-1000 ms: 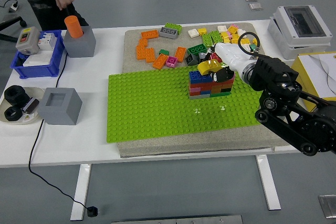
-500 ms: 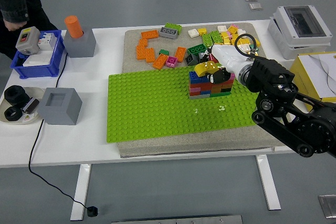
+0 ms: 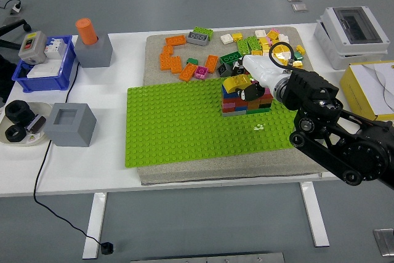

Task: Pick up the brick,pile it on top of brick,press brick,pick up the brick,pile it on top of brick,press brick

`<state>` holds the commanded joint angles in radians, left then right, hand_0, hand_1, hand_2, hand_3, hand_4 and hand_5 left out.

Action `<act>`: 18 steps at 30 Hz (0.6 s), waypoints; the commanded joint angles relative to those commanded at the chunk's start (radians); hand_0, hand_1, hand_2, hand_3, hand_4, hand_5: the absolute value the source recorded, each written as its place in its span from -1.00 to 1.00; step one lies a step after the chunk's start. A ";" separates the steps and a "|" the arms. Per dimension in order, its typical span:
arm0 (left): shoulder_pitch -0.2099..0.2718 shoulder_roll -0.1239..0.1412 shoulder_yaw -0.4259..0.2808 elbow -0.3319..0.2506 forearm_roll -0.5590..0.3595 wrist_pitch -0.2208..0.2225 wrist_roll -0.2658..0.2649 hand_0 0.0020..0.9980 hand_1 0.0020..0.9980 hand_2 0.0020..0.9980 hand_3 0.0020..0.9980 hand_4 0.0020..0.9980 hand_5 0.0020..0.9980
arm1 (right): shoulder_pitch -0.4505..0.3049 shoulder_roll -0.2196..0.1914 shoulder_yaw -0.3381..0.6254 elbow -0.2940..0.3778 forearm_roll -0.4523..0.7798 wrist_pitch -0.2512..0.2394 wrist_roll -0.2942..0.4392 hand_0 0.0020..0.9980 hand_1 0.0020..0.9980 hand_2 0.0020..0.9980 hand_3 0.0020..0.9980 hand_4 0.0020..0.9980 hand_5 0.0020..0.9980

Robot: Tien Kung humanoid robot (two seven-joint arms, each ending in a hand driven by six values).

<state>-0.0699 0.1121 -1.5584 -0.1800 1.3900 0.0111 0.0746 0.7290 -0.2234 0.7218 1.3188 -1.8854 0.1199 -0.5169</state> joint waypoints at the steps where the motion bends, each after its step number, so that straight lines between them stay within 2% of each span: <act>1: 0.000 0.000 0.000 0.000 0.000 0.000 0.000 0.26 0.18 0.11 0.16 0.23 -0.44 | 0.000 0.000 0.000 -0.001 0.000 0.000 0.000 0.82 0.70 0.73 0.08 0.34 -0.73; 18: 0.001 -0.001 0.003 0.000 0.000 0.000 0.001 0.26 0.18 0.11 0.16 0.23 -0.44 | 0.000 0.008 -0.007 -0.025 0.007 -0.009 0.010 0.82 0.70 0.73 0.07 0.37 -0.64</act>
<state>-0.0693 0.1115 -1.5553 -0.1800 1.3898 0.0109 0.0753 0.7290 -0.2154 0.7146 1.2935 -1.8785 0.1113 -0.5071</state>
